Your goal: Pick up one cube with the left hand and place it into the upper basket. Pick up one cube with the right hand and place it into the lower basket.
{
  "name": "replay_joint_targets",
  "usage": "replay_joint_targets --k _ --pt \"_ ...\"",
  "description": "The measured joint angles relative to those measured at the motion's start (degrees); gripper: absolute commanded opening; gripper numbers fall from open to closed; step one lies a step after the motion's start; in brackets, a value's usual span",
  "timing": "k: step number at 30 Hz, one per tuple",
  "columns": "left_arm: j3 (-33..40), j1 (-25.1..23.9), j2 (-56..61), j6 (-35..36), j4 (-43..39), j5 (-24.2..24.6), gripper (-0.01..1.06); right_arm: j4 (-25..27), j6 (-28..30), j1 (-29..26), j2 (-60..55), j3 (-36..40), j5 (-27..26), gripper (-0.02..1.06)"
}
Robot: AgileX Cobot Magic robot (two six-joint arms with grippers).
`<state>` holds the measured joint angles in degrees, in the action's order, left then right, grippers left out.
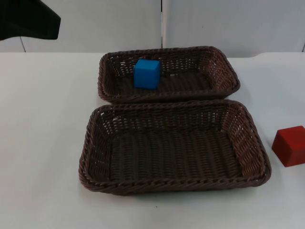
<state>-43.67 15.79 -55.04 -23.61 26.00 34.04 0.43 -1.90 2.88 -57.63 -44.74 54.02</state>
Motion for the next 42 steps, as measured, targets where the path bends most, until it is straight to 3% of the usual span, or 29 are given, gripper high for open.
replay_joint_targets --k 19,30,33,42 --pt "0.0 0.0 0.0 0.0 0.0 0.0 0.93 8.4 7.3 0.0 -17.9 -7.5 -4.5 1.05" --pt "0.0 0.0 0.0 0.0 0.0 0.0 0.93 6.0 7.6 7.2 -26.4 -8.6 -11.4 1.05" --pt "0.0 0.0 0.0 0.0 0.0 0.0 0.93 4.9 7.6 10.3 -30.4 -8.6 -15.6 1.05" --pt "0.0 0.0 0.0 0.0 0.0 0.0 0.93 2.3 7.0 12.4 -37.3 -8.6 -23.5 1.05"
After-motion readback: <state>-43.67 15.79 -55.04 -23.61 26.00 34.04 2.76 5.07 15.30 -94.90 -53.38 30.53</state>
